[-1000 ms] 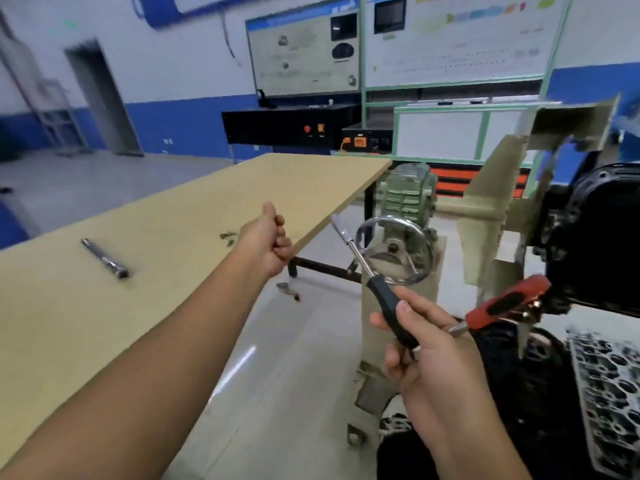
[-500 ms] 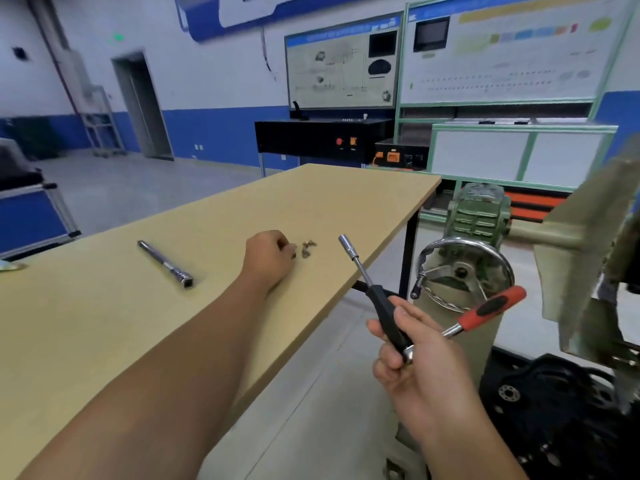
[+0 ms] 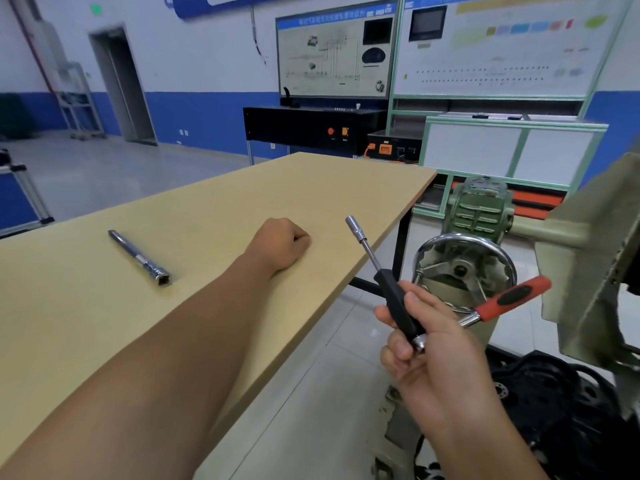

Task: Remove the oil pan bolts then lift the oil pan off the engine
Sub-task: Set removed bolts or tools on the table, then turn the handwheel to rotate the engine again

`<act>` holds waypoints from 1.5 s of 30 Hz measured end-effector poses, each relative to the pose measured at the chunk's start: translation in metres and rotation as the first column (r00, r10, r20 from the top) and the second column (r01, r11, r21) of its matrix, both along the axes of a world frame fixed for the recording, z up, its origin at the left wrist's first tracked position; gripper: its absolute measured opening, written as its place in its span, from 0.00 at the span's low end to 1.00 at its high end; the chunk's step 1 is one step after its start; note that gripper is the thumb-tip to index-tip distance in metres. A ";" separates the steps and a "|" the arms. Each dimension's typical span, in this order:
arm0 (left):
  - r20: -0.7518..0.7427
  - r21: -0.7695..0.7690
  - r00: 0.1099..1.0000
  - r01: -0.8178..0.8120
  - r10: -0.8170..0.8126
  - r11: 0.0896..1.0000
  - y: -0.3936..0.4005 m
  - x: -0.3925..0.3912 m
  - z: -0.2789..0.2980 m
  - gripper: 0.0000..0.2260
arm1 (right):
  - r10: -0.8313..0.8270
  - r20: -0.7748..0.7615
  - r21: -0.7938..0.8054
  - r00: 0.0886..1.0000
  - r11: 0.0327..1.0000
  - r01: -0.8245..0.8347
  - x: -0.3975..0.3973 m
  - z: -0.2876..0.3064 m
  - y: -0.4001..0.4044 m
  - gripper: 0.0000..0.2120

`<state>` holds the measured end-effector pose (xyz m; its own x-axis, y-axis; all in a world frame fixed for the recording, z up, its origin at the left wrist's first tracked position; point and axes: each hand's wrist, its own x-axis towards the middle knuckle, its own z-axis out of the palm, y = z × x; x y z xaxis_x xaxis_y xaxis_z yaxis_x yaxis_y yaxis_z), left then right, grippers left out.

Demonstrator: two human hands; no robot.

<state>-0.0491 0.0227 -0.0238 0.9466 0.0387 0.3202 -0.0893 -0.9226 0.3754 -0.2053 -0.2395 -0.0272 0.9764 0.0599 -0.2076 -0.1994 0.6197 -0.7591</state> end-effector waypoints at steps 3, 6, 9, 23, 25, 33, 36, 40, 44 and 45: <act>0.086 0.048 0.995 -0.053 0.049 0.997 0.001 -0.003 -0.001 0.09 | 0.011 0.005 -0.005 1.000 1.000 -0.011 -0.002 0.000 0.003 0.07; 0.076 -0.004 0.997 -0.025 0.025 1.000 0.002 -0.005 -0.002 0.10 | 0.008 0.008 -0.008 1.000 1.000 -0.008 -0.004 0.000 0.003 0.07; 0.078 -0.131 0.996 -0.026 0.037 0.991 0.002 -0.005 -0.001 0.13 | 0.004 0.024 -0.002 1.000 1.000 -0.004 -0.004 0.001 -0.003 0.08; 0.345 -0.707 0.910 0.092 0.228 0.701 -0.077 -0.046 0.043 0.10 | 0.001 0.061 -0.067 0.998 0.998 0.004 -0.003 -0.004 -0.065 0.09; 0.280 -0.713 0.951 0.117 0.128 0.692 -0.129 -0.046 0.032 0.09 | -0.002 0.094 -0.116 0.996 0.993 0.013 0.000 -0.002 -0.084 0.08; -0.063 -0.729 0.996 -0.008 -0.056 0.684 -0.253 -0.006 -0.038 0.11 | -0.090 0.054 -0.371 0.994 0.923 0.104 0.027 -0.024 -0.178 0.08; -0.128 -0.514 0.979 -0.203 0.160 0.833 -0.258 0.017 -0.062 0.08 | -0.131 0.025 -0.428 0.991 0.894 0.129 0.043 -0.041 -0.210 0.07; -0.267 -0.388 0.950 -0.261 0.163 0.884 -0.242 0.042 -0.092 0.18 | -0.121 0.024 -0.382 0.992 0.916 0.121 0.050 -0.066 -0.233 0.08; -0.167 -0.411 0.969 -0.235 0.181 0.881 -0.241 0.055 -0.107 0.19 | -0.075 0.025 -0.342 0.997 0.936 0.079 0.056 -0.079 -0.245 0.10; -0.161 -0.394 0.967 -0.247 0.198 0.885 -0.245 0.059 -0.108 0.19 | -0.074 0.029 -0.352 0.997 0.933 0.080 0.057 -0.079 -0.246 0.09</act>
<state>0.0095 -0.2222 -0.1321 0.9264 0.3563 0.1219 0.1657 -0.6763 0.7177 -0.1480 -0.4856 -0.1066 0.9782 -0.0900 -0.1869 -0.1486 0.3248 -0.9340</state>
